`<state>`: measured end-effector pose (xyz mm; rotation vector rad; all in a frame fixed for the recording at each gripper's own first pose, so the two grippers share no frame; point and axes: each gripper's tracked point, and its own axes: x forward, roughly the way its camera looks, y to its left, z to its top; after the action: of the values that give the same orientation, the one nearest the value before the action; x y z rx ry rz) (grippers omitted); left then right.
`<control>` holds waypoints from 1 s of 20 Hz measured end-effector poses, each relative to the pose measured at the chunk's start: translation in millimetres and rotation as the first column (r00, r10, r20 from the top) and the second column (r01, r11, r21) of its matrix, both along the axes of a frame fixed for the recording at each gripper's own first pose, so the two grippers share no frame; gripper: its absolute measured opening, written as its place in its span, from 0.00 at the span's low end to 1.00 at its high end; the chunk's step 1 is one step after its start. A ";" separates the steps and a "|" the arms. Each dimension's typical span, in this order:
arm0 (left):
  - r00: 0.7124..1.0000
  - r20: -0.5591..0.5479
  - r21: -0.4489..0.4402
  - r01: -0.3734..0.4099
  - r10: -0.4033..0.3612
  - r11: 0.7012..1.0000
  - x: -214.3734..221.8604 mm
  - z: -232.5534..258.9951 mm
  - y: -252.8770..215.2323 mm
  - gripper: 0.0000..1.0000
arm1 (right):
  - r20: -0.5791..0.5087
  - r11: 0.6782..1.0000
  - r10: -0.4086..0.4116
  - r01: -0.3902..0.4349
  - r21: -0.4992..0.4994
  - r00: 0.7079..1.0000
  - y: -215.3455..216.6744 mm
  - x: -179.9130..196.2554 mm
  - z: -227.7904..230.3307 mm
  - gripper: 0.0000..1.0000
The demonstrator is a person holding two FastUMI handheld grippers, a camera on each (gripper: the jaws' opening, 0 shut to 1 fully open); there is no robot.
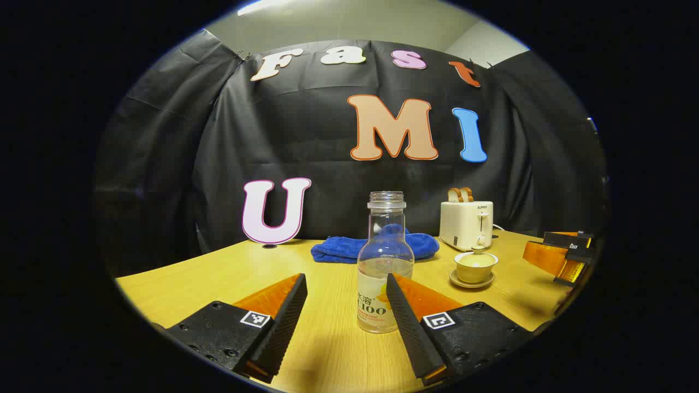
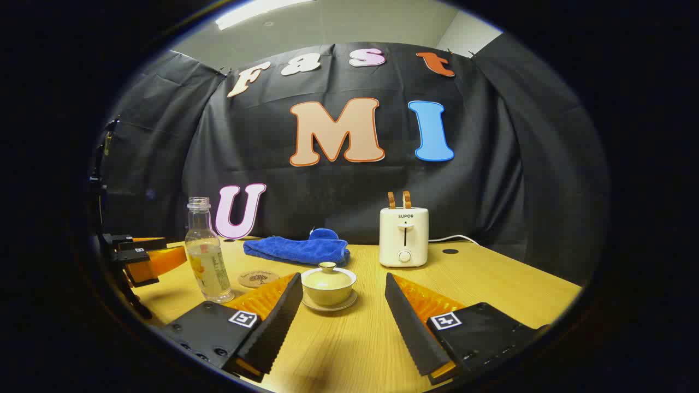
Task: Open the teacup lid with one hand, grasp the water bottle and pour water into the teacup with the other hand; after pouring, place the water bottle on the coaster and then close the teacup lid.
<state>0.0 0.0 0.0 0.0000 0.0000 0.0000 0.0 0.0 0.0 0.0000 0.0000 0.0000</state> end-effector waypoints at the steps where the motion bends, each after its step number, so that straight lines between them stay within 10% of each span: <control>1: 1.000 0.000 0.000 0.000 0.000 1.000 0.6 0.6 0.0 0.86 | 0.000 1.000 0.000 0.000 0.000 1.000 0.9 -0.6 -0.4 0.98; 20: 1.000 -0.002 -0.002 -0.001 0.001 1.000 -0.5 0.4 1.1 0.86 | -0.008 0.997 0.080 -0.080 0.003 0.997 17.8 12.4 -2.0 0.98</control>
<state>-0.5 1.1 0.4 -0.0020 0.0018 0.0010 12.4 17.8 -2.0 0.0025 0.0080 0.0800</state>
